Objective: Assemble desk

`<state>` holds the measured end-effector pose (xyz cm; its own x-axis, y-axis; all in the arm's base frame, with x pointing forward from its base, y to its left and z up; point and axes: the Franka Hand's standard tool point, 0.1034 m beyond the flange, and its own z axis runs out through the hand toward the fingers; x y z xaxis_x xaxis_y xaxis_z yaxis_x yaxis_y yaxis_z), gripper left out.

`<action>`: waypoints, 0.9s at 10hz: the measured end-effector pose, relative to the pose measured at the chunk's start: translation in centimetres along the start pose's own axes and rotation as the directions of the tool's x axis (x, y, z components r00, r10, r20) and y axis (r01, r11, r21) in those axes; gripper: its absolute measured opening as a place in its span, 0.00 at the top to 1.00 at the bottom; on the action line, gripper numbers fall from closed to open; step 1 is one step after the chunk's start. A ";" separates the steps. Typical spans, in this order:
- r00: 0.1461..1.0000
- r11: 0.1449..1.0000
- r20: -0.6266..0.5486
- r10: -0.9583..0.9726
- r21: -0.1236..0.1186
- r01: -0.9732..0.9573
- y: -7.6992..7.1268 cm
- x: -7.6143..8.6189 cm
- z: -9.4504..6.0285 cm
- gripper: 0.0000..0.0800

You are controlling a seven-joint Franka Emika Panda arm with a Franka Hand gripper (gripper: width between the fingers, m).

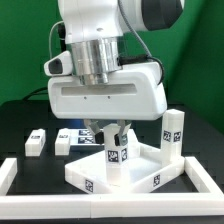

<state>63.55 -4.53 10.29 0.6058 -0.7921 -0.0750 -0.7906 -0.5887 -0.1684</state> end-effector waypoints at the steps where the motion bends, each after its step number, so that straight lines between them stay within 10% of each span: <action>1: 0.986 0.986 -0.018 0.168 0.026 -0.167 2.1 0.6 1.0 0.72; 5: 0.767 0.765 0.001 0.641 0.073 -0.640 3.6 1.1 1.6 0.98; 8: 0.800 0.798 -0.002 0.600 0.068 -0.599 3.0 0.6 1.6 0.99; 9: 0.846 0.845 0.000 0.533 0.059 -0.532 2.0 0.3 0.9 0.72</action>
Offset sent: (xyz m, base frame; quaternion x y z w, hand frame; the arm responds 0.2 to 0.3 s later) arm -0.0045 -0.0129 -0.0086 0.0642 -0.0117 0.3280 0.9424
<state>62.26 -5.83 9.00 0.0916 -0.9839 -0.1532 -0.9848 -0.0667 -0.1602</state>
